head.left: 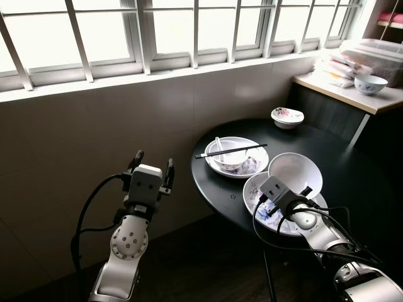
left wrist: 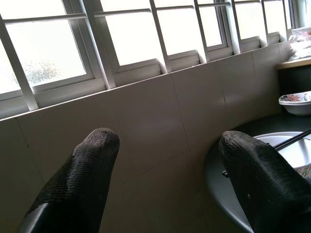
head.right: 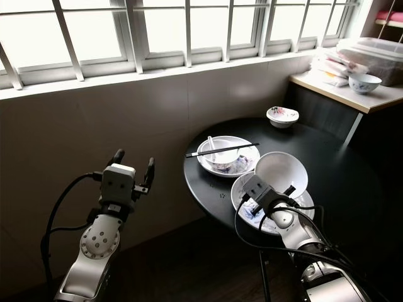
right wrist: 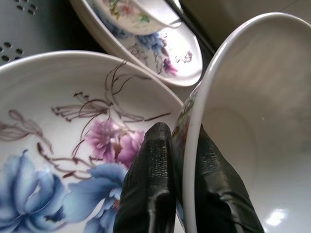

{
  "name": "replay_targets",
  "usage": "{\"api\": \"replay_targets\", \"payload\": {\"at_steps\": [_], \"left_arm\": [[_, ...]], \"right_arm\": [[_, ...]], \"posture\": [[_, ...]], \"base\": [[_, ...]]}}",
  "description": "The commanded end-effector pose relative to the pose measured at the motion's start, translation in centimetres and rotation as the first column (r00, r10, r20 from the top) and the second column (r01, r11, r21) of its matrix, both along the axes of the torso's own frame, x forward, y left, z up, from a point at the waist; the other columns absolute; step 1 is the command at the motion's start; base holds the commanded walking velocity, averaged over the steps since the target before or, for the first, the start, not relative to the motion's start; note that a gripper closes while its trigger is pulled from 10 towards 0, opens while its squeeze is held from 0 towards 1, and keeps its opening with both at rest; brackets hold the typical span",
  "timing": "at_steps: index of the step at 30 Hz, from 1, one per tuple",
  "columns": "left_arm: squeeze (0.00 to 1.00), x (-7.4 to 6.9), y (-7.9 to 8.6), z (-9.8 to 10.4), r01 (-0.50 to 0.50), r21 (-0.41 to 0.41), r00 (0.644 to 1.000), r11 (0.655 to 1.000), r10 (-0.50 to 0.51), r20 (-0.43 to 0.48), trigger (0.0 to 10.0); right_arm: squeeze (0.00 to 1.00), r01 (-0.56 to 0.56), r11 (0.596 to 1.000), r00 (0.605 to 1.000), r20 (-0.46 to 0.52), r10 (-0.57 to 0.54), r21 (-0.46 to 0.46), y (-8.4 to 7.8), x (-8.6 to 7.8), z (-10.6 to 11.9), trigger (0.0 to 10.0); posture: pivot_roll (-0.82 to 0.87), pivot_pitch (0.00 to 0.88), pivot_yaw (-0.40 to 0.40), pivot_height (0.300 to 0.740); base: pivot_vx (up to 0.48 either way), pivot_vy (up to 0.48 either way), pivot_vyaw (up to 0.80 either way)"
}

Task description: Kitchen organization

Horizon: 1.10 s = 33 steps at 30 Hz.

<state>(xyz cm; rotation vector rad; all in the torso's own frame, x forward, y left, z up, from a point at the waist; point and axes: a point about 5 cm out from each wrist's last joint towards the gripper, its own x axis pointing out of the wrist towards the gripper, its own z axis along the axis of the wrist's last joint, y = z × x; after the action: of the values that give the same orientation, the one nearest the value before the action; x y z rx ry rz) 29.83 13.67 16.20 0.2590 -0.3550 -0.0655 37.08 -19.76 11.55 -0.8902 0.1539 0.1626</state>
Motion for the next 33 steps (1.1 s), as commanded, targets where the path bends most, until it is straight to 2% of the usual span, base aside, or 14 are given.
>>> {"api": "replay_targets", "payload": {"at_steps": [1,4,6,7,11,16,20,26,33], "left_arm": [[0.0,0.1,-0.3,0.2,0.003,0.004,1.0,1.0,-0.003,0.002,10.0],[0.0,0.1,-0.3,0.2,0.002,0.003,1.0,1.0,-0.002,0.002,10.0],[0.0,0.1,-0.3,0.2,0.001,0.0,1.0,1.0,-0.001,0.002,10.0],[0.0,0.2,-0.2,0.1,0.0,-0.011,1.0,1.0,0.0,-0.001,10.0],[0.0,0.4,0.0,-0.2,-0.015,-0.04,0.999,0.999,0.014,-0.037,10.0],[0.0,0.5,0.0,-0.1,-0.016,-0.037,0.999,0.999,0.015,-0.034,10.0],[0.0,0.5,0.1,0.0,-0.017,-0.039,0.999,0.999,0.016,-0.031,10.0],[0.0,0.4,0.1,0.1,-0.018,-0.035,1.0,0.999,0.018,-0.019,10.0],[0.0,0.4,0.5,0.6,-0.033,-0.005,0.999,0.999,0.034,0.019,10.0]], "right_arm": [[0.0,0.003,0.998,0.989,0.147,0.006,-0.058,0.0,0.4,1.9,0.0],[0.0,0.008,1.0,0.97,0.245,-0.005,-0.013,0.2,0.5,3.1,0.0],[0.0,-0.009,0.999,0.95,0.311,0.02,-0.037,0.6,0.5,3.8,0.0],[0.0,-0.054,0.998,0.909,0.412,0.062,-0.03,1.4,0.3,5.2,0.0],[0.0,-0.174,0.985,0.834,0.534,0.136,0.021,3.3,-0.3,7.0,0.0],[0.0,-0.255,0.966,0.808,0.555,0.198,0.028,4.5,-0.8,7.2,0.0],[0.0,-0.349,0.937,0.778,0.564,0.278,0.02,6.0,-1.6,7.1,0.0],[0.0,-0.4,0.915,0.771,0.558,0.305,0.053,6.9,-2.1,6.7,0.0],[0.0,-0.422,0.905,0.757,0.57,0.32,0.053,7.4,-2.5,6.7,0.0]], "posture": [[0.03,0.0,-0.044,0.74],[0.03,0.0,-0.044,0.74],[0.03,0.0,-0.044,0.74],[0.03,0.0,-0.043,0.74],[0.03,0.0,-0.043,0.74],[0.03,0.0,-0.044,0.74],[0.03,0.0,-0.043,0.74],[0.03,0.0,-0.041,0.74],[0.03,0.0,-0.036,0.74]], "base": [[0.0,0.0,0.0],[0.0,0.0,0.0],[0.0,0.0,0.24],[0.0,0.0,0.8],[0.0,0.339,0.8],[0.0,0.454,0.8],[0.0,0.454,0.8],[0.0,0.453,0.8],[0.0,0.0,0.8]]}}
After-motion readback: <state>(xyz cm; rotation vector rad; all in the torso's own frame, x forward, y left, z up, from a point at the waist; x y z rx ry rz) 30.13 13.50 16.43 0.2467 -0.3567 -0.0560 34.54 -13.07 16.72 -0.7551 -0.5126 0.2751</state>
